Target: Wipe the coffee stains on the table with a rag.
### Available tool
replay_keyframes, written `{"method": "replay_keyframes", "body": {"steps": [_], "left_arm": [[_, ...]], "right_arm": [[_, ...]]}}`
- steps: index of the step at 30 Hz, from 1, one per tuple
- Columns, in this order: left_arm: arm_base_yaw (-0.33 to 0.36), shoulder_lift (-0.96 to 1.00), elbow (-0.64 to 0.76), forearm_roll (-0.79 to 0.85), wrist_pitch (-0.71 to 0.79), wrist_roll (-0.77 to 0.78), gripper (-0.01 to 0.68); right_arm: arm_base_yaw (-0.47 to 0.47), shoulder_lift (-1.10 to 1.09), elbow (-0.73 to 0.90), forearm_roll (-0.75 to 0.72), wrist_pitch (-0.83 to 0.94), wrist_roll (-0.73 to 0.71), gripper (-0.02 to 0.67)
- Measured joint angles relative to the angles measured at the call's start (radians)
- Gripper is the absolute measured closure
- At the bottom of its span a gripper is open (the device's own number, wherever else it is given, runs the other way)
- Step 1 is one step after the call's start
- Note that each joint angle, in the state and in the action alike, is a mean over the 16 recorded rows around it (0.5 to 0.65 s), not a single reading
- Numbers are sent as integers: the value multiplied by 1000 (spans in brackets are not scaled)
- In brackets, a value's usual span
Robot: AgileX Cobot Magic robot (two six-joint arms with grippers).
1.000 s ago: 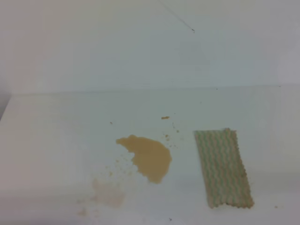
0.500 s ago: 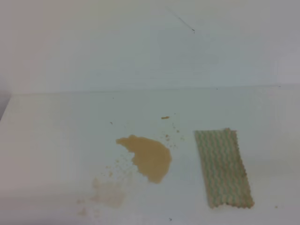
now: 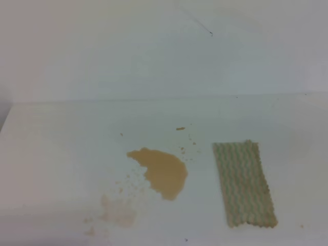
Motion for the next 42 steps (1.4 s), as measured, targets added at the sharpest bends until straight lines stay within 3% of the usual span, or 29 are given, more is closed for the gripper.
{"method": "replay_keyframes", "body": {"steps": [8,17,22,28,42], "left_arm": [[0,-2,2,0,-1,0,672],[0,-2,2,0,-1,0,672],[0,-2,2,0,-1,0,672],[0,-2,2,0,-1,0,672],[0,-2,2,0,-1,0,672]], "right_arm": [[0,270,-136,220,299,-286,652],[1,517,-208,607,407,-765,649],[18,669,-281,729,467,-959,635],[97,860,-406,674,530,-1043,598],[335,1243,-665,362,529,-863,413]]}}
